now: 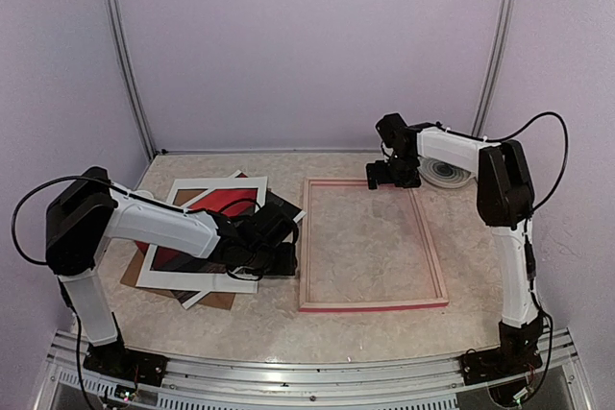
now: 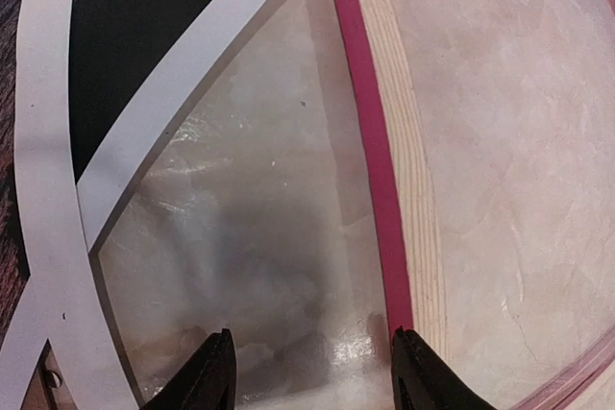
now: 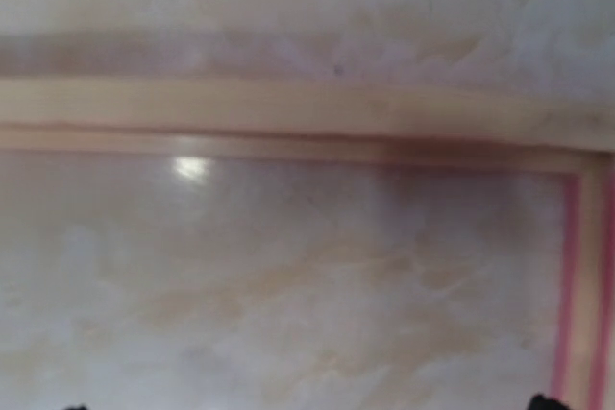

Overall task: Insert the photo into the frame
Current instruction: Adjust the glass panel to frame the body.

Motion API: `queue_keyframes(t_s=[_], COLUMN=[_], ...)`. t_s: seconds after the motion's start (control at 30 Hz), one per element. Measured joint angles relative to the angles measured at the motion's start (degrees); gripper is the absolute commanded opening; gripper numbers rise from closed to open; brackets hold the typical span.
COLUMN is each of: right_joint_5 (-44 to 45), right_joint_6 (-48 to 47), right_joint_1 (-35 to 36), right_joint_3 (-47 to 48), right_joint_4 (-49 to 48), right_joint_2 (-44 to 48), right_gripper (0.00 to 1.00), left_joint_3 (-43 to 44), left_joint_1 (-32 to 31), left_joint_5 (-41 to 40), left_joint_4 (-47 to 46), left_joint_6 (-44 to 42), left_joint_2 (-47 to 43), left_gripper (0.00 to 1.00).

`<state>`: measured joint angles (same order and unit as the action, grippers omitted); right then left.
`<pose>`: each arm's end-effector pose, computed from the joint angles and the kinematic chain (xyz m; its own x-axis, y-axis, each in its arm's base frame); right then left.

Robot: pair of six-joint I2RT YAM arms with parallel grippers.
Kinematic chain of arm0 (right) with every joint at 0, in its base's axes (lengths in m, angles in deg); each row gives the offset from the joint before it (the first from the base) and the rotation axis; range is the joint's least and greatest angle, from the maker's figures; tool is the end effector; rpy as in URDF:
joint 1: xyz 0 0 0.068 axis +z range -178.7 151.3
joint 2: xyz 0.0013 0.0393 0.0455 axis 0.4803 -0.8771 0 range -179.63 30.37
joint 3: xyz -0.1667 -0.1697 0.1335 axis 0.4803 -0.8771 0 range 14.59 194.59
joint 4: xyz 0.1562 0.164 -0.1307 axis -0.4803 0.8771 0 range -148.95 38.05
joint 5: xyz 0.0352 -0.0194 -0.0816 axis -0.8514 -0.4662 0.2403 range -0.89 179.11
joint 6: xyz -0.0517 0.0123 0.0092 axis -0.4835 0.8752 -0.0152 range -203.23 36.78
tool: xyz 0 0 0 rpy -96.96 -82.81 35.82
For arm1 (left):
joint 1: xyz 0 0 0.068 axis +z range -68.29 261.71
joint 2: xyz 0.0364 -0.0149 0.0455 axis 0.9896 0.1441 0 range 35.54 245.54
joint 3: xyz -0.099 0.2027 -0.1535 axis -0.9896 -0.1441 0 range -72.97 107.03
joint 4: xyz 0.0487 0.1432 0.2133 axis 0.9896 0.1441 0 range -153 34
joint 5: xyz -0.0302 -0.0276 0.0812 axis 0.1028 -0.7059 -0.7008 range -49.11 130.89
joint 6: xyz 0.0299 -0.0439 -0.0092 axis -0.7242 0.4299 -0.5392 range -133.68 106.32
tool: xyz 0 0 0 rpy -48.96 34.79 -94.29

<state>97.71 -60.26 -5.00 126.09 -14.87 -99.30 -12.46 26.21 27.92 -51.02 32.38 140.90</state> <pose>0.4517 0.1925 0.2006 -0.8763 0.0367 -0.4804 0.0090 0.9982 0.0599 0.2136 -0.2966 0.1469 -0.8572 0.0085 -0.5149 0.1678 0.9499 -0.2636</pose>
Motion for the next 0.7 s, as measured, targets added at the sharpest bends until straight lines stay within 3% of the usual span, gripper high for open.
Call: queue_keyframes(t_s=[0.2, 0.7], right_joint_5=[0.0, -1.9], right_joint_6=[-0.2, -0.8], right_joint_1=[-0.5, -3.3], right_joint_3=[-0.4, 2.4], right_joint_4=[0.2, -0.8], right_joint_2=[-4.0, -4.1], right_gripper=[0.99, 0.99], left_joint_3=[-2.0, -2.6], left_joint_1=[0.0, -0.2], left_joint_5=[-0.6, -0.7], left_joint_4=[0.3, 0.0], left_joint_6=[0.3, 0.6], left_joint_2=[-1.5, -2.0], left_gripper=[0.56, 0.56])
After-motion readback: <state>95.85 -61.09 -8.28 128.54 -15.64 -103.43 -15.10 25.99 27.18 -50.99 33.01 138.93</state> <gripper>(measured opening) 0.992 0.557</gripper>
